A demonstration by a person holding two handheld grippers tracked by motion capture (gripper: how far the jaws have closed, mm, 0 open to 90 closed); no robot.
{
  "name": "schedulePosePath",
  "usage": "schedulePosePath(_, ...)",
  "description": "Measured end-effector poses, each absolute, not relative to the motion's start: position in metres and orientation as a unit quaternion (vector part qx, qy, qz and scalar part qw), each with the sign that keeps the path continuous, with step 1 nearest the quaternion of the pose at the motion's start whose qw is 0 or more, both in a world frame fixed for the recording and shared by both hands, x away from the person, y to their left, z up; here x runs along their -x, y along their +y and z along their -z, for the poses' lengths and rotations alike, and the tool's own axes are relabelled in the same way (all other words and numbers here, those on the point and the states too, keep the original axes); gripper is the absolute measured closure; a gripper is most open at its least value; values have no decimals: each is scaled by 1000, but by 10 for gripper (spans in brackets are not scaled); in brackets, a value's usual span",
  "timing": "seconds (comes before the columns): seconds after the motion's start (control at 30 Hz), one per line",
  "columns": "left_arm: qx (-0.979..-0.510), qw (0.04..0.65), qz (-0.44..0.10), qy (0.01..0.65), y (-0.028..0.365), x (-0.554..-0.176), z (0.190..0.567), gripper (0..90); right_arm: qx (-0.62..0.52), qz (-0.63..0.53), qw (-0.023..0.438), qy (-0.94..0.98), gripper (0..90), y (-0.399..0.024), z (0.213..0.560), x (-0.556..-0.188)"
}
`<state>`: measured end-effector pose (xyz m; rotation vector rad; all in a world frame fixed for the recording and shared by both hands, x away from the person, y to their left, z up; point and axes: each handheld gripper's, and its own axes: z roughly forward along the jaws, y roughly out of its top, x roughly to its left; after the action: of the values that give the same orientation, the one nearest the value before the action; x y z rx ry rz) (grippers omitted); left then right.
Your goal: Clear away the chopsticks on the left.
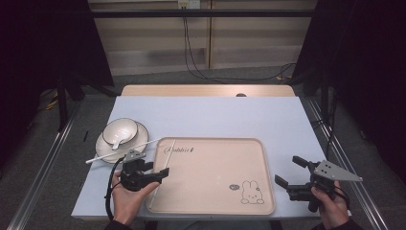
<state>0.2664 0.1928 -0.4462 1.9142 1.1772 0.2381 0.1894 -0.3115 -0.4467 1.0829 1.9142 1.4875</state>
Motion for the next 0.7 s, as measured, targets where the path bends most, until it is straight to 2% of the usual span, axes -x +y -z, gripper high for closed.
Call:
schedulePosePath(0.23, -782, 452, -117, 413, 209, -260, 439, 157, -396, -544, 242, 699, 19, -311, 447, -189)
schedulePosePath(0.33, -779, 461, -108, 410, 219, -261, 436, 94, -396, -543, 242, 700, 19, -311, 447, -190)
schedulePosePath(0.53, -783, 472, -123, 387, 243, -259, 429, 50, -396, -542, 243, 700, 19, -312, 447, -190)
schedulePosePath(0.7, -787, 475, -126, 372, 265, -259, 423, 48, -398, -541, 243, 700, 20, -312, 447, -190)
